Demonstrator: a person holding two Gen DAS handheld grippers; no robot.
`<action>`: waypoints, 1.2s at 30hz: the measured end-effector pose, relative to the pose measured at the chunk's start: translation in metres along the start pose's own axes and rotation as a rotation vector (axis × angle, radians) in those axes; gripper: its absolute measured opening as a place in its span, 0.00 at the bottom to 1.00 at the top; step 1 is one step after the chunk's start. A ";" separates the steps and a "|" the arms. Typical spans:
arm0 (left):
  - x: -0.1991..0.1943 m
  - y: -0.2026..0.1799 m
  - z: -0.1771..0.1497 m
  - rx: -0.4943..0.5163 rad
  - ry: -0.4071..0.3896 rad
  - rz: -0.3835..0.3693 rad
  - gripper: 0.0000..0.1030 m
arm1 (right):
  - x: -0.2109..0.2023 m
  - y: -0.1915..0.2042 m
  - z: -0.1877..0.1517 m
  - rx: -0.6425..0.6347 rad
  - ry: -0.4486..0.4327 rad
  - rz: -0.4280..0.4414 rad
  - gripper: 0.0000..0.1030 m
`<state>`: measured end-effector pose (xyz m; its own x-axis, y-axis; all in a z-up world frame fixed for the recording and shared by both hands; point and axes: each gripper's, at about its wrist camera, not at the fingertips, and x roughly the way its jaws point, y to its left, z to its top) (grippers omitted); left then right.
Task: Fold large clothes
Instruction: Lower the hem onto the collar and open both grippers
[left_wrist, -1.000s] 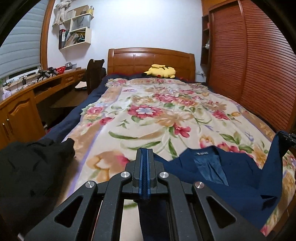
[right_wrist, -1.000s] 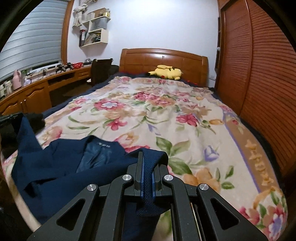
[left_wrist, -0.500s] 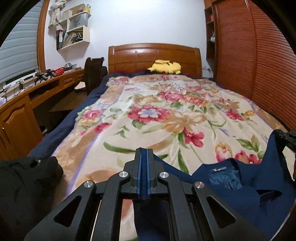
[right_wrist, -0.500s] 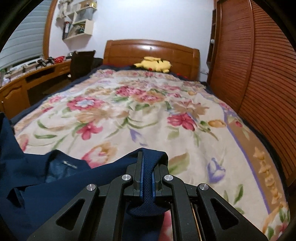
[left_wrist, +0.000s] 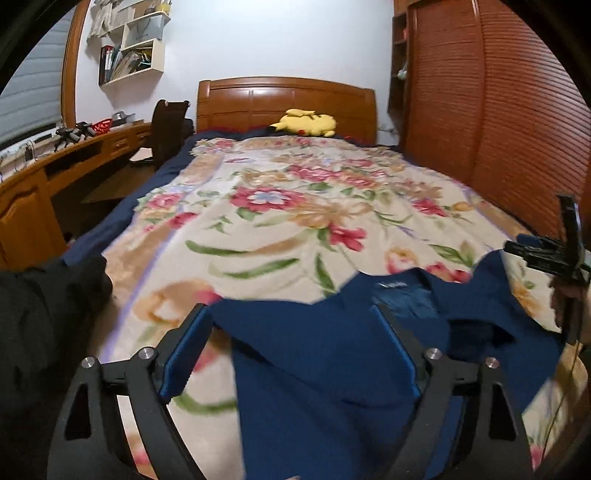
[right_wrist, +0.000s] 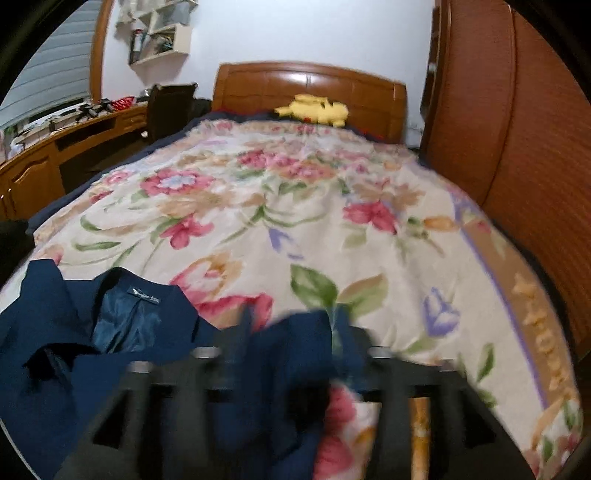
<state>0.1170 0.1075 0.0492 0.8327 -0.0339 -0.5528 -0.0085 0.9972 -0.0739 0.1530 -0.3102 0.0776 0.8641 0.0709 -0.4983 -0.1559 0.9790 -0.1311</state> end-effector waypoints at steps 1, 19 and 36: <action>-0.005 -0.003 -0.006 0.002 -0.010 -0.003 0.84 | -0.001 0.004 -0.003 -0.009 0.004 0.004 0.70; -0.025 0.013 -0.060 -0.024 -0.041 -0.002 0.84 | -0.003 0.137 -0.021 -0.315 0.143 0.384 0.70; -0.012 0.025 -0.065 -0.020 0.001 -0.061 0.84 | 0.061 0.206 0.012 -0.585 0.160 0.474 0.08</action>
<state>0.0709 0.1286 -0.0006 0.8312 -0.0942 -0.5479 0.0307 0.9918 -0.1240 0.1797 -0.1023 0.0302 0.5688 0.3860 -0.7263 -0.7588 0.5870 -0.2823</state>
